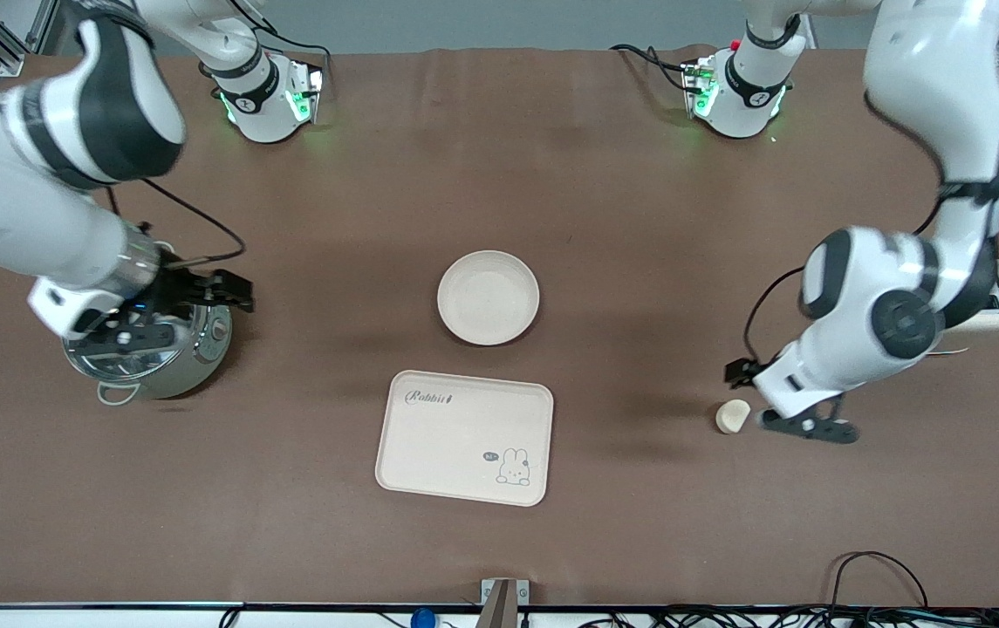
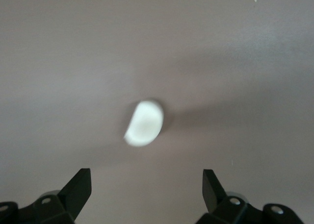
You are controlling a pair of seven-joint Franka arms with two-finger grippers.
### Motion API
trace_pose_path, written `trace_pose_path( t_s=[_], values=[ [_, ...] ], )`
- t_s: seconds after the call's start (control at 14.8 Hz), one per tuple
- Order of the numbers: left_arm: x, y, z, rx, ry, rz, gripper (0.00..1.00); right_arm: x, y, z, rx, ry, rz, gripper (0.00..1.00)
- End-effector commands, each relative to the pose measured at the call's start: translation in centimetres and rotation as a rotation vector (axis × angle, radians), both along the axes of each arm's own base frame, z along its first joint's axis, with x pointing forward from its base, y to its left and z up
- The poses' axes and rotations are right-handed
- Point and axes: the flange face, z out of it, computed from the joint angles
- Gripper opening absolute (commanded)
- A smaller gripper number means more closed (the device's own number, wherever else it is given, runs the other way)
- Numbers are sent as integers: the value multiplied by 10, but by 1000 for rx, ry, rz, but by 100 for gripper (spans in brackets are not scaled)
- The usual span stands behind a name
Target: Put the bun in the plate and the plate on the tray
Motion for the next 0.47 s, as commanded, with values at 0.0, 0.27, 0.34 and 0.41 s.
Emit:
trace_pose_path(
  t_s=[0.0, 0.27, 0.34, 0.41],
  values=[
    [0, -7, -52, -22, -58, -60, 100, -19, 19, -30, 40, 47, -19, 100],
    [-15, 5, -91, -26, -88, -194, 99, -48, 15, -105, 81, 135, -78, 100],
    [-16, 14, -94, -24, -81, -198, 99, -55, 15, -121, 113, 142, -113, 100],
    [-18, 22, -97, -24, -75, -191, 98, -60, 15, -137, 132, 137, -142, 100]
  ],
)
